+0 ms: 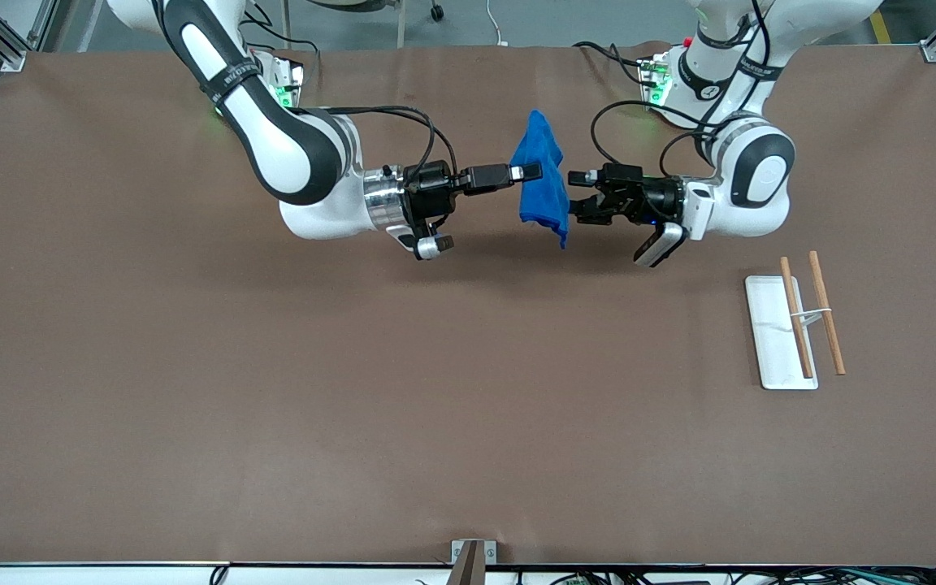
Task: Right arm passes towel to left arm to hang
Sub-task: 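Grasp the towel with the left gripper while the right gripper releases, then carry the towel over the dowel rack while the right gripper withdraws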
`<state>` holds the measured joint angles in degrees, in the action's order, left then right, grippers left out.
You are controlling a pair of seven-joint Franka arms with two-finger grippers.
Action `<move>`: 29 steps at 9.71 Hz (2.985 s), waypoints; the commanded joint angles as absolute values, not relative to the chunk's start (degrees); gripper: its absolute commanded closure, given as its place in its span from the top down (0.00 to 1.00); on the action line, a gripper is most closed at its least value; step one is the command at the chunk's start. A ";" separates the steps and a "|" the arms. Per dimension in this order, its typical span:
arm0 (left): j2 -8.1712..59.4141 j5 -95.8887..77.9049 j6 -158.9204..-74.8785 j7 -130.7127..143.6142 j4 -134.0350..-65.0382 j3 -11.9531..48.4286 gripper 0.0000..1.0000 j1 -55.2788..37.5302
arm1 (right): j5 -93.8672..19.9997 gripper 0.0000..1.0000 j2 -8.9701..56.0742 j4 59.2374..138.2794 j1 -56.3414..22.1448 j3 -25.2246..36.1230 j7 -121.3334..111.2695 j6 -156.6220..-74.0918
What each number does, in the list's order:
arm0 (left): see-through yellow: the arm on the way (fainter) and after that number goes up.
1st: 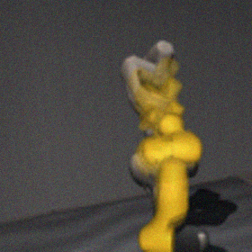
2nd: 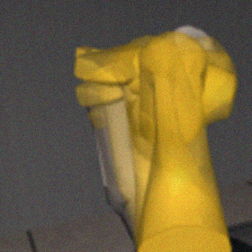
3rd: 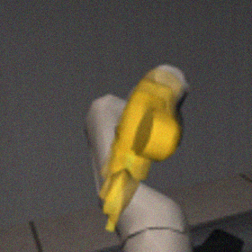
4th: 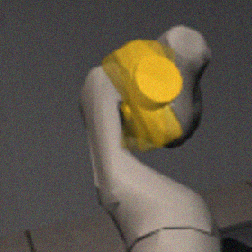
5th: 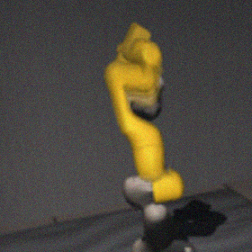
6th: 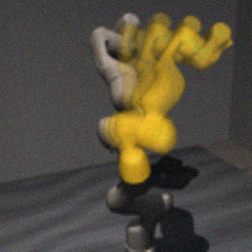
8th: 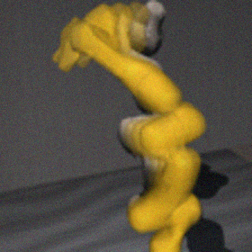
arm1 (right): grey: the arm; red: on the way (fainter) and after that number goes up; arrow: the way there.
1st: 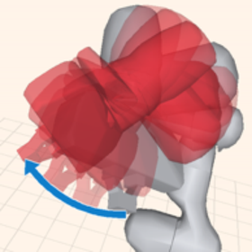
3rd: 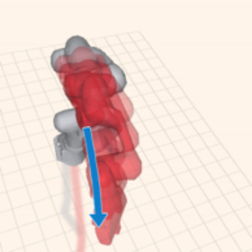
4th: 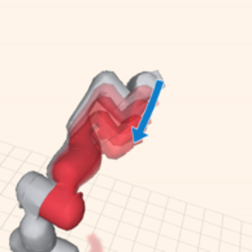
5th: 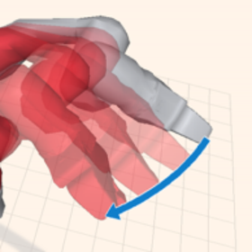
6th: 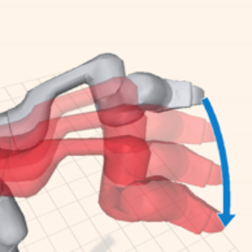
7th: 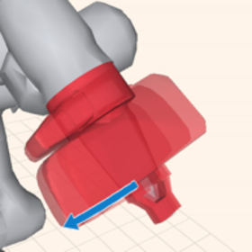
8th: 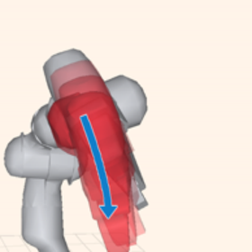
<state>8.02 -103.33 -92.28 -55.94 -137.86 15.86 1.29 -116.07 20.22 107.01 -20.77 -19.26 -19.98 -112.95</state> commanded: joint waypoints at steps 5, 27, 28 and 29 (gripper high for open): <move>6.59 -104.59 -93.34 -57.92 -139.31 16.08 0.00 3.16 | -118.04 0.00 20.04 107.31 -20.83 -19.51 -21.45 -112.50; 18.72 -24.00 -109.15 -47.28 -101.86 -20.37 0.00 2.90 | -1.50 1.00 -2.72 98.73 2.81 1.75 0.44 -96.45; 19.24 -24.08 -109.42 -50.77 -102.04 -21.87 0.00 2.90 | 0.86 1.00 -2.81 96.79 2.81 1.76 1.14 -93.54; 19.34 -23.82 -109.42 -53.85 -102.30 -23.62 0.00 2.90 | 0.97 1.00 -3.42 94.42 3.68 2.11 1.40 -91.08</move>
